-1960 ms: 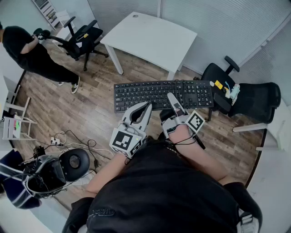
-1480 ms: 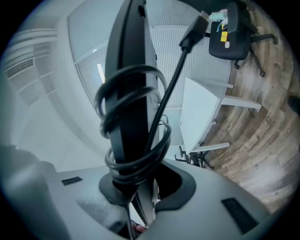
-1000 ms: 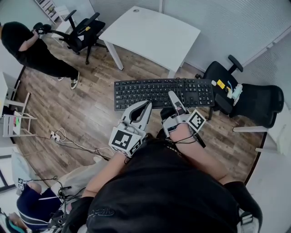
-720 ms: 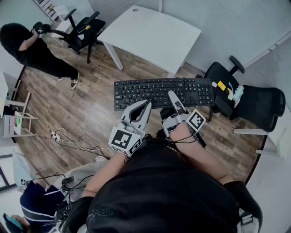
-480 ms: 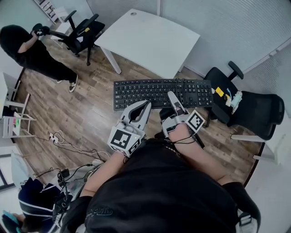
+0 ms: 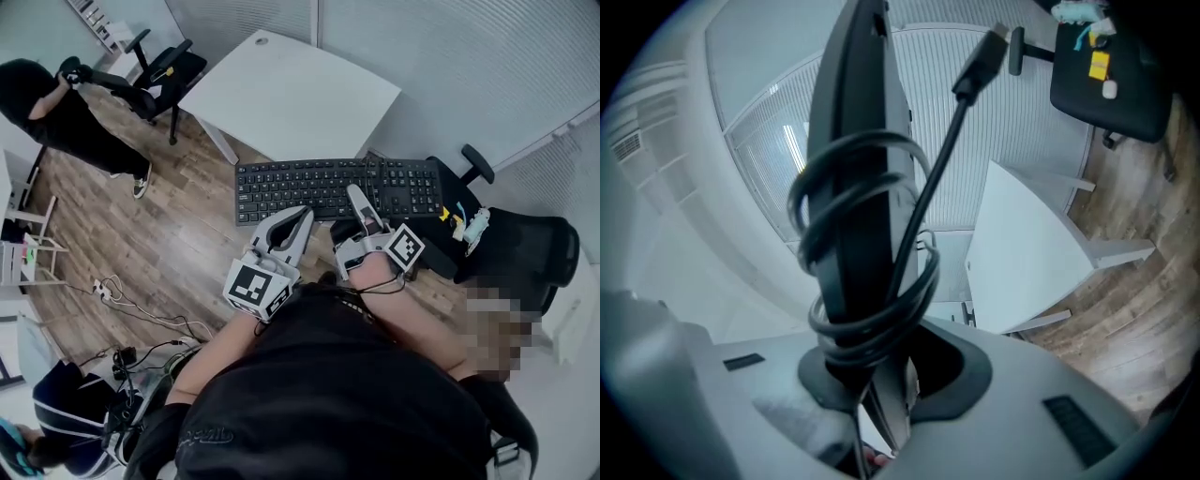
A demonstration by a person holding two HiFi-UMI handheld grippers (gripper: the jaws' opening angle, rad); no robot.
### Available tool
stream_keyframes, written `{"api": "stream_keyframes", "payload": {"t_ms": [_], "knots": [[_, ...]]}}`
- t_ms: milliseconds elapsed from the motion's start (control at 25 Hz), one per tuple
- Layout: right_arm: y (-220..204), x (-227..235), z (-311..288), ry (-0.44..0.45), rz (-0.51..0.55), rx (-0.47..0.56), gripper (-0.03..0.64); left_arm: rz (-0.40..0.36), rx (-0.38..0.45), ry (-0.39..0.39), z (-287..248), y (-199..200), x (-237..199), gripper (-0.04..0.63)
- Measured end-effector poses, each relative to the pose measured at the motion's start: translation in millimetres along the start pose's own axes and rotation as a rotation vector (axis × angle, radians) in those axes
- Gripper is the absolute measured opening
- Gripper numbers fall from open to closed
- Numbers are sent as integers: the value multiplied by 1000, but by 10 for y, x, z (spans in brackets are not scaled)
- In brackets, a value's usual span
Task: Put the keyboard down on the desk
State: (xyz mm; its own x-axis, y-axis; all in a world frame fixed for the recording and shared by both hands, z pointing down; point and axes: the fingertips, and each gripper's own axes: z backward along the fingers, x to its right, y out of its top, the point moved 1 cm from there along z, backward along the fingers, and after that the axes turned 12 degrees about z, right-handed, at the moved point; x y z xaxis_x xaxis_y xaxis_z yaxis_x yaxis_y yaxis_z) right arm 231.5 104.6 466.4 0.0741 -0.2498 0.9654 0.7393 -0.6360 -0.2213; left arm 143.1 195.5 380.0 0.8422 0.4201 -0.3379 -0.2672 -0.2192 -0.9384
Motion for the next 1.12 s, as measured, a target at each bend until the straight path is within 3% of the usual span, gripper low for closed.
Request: {"api": "stream_keyframes", "payload": {"t_ms": [680, 1120], "knots": [[157, 214, -387, -33, -31, -5, 87, 8, -34, -7, -427, 113, -321, 15], [81, 390, -874, -71, -30, 29, 87, 10, -57, -35, -541, 191, -839, 15]]}}
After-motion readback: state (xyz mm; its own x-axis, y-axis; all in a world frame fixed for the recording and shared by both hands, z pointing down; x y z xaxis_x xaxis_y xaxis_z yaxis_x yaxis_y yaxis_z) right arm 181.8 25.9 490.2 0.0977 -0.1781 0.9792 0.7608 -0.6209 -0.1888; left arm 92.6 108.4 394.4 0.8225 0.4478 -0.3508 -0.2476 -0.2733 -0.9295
